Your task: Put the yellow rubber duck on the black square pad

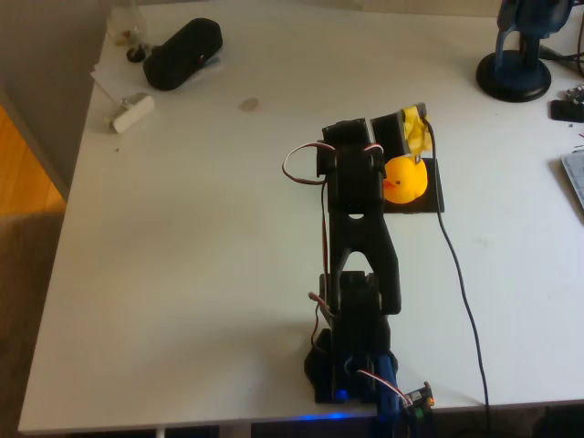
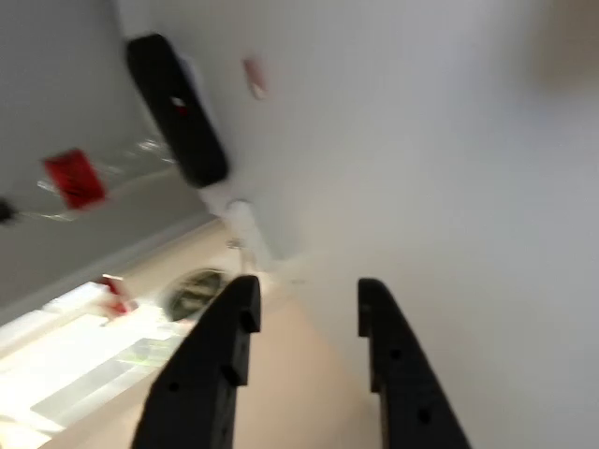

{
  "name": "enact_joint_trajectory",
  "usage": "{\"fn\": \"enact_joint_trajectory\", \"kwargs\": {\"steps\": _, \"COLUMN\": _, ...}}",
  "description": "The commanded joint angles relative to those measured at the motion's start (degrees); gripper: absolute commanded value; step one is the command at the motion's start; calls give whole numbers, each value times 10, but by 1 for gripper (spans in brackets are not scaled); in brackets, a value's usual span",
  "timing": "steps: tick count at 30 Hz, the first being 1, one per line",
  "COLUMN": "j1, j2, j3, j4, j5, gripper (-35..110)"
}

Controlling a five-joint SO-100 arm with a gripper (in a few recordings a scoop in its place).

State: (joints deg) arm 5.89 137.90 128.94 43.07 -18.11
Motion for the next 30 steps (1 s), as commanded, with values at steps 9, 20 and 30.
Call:
{"fn": "enact_joint_trajectory", "kwargs": {"steps": 9, "j1": -20, "j2": 135, "j3": 66, "j4": -1, "j5": 136, "gripper": 12}}
{"fn": "enact_joint_trajectory", "kwargs": {"steps": 20, "j1": -33, "j2": 497, "j3": 332, "j4": 6, "j5": 128, "gripper": 12}}
{"fn": "enact_joint_trajectory", "kwargs": {"steps": 30, "j1": -37, "j2": 546, "j3": 417, "j4": 9, "j5": 128, "gripper": 12}}
